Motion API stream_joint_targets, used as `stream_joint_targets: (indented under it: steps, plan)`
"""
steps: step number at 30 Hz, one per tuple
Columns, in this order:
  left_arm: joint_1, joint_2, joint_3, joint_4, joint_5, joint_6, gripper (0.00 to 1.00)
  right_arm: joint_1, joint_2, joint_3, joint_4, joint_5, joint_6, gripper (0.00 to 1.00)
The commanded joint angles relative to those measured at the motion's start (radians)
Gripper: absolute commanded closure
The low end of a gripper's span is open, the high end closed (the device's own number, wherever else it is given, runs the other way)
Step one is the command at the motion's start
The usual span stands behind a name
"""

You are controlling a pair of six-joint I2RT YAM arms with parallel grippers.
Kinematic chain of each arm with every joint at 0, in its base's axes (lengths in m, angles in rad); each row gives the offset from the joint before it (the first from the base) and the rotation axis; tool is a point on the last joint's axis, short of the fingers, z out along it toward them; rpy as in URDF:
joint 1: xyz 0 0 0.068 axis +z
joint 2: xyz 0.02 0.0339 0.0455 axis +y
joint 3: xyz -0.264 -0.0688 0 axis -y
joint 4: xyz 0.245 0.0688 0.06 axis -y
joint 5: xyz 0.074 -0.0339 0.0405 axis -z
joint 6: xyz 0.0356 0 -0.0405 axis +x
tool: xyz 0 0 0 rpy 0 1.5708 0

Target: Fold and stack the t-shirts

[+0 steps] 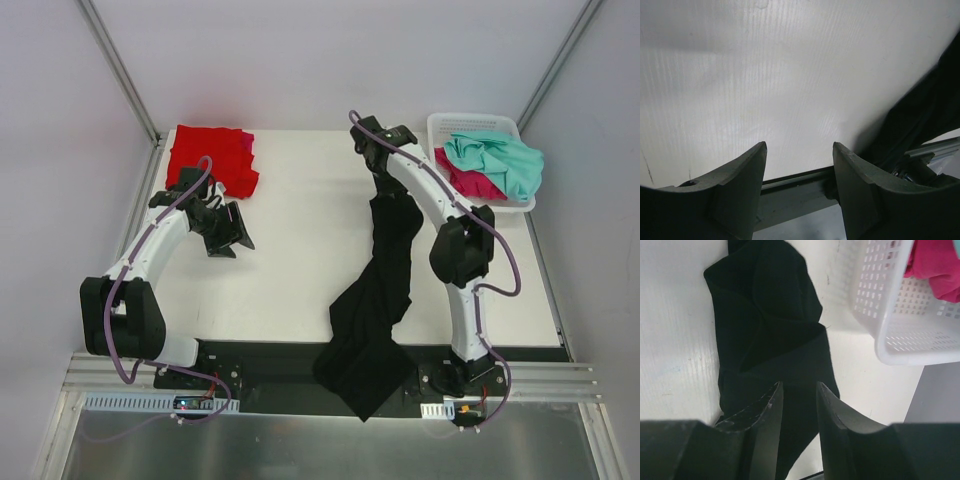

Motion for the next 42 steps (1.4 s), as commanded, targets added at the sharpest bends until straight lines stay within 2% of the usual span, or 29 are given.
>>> stream_joint_targets:
  steps: [1,10,17,24,34,42]
  plan:
    - [-0.005,0.012,0.009,-0.024,0.001,0.026,0.45,0.009,0.055,0.016,-0.049,-0.025,-0.022,0.65]
    - [-0.005,0.030,0.022,-0.024,-0.001,0.021,0.45,0.030,0.112,0.010,-0.035,-0.091,-0.022,0.65]
    - [-0.005,0.032,0.018,-0.021,0.002,0.018,0.45,0.060,0.112,0.014,-0.047,-0.103,-0.027,0.60]
    - [-0.005,0.024,0.009,-0.018,0.005,0.016,0.45,0.077,0.130,0.005,-0.073,-0.081,-0.042,0.58]
    - [-0.005,0.023,0.007,-0.018,0.008,0.018,0.45,0.073,0.137,0.008,-0.069,0.079,-0.065,0.59]
    - [-0.005,0.024,0.001,-0.016,0.002,0.024,0.45,0.064,0.216,0.066,-0.104,0.064,-0.070,0.56]
